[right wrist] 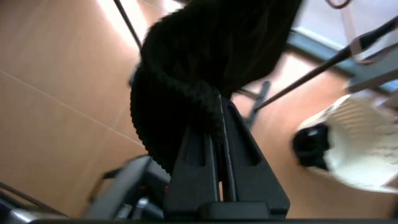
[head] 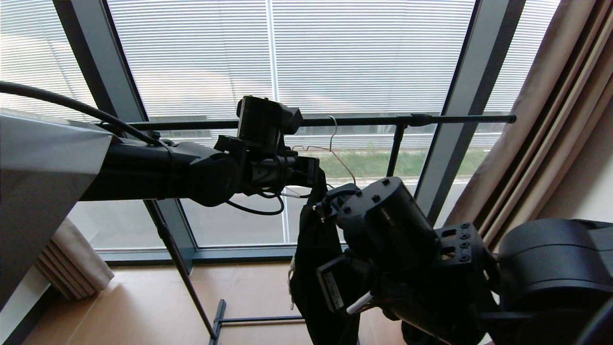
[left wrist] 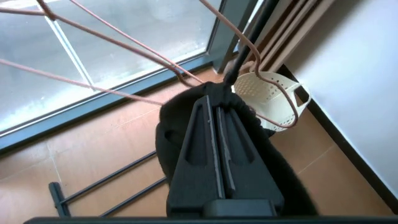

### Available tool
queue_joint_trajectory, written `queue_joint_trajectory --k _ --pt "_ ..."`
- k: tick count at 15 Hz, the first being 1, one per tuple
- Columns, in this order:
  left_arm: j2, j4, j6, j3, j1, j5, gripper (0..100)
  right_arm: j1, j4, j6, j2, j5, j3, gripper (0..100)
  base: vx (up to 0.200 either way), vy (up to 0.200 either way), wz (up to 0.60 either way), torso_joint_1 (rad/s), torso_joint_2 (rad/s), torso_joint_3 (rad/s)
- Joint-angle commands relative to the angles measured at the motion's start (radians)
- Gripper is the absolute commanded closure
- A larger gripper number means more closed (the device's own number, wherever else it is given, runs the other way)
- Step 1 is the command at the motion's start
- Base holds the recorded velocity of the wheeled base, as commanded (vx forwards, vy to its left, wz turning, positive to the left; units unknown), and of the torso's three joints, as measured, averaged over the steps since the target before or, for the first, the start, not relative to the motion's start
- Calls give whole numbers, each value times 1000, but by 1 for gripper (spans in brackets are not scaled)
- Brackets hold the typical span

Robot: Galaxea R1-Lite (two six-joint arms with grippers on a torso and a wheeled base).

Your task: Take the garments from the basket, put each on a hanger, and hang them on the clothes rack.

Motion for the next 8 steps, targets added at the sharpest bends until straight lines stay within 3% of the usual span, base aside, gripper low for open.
queue_joint_trajectory --k 1,4,8 --pt "0 1 -1 0 -2 -1 100 12 -3 31 80 0 -41 100 0 0 0 0 0 0" --pt "-26 56 -2 6 -2 -1 100 2 5 43 32 -1 -18 100 0 0 0 0 0 0" --pt "-111 98 22 98 61 -2 100 -107 28 28 -106 -6 134 100 0 0 0 0 0 0"
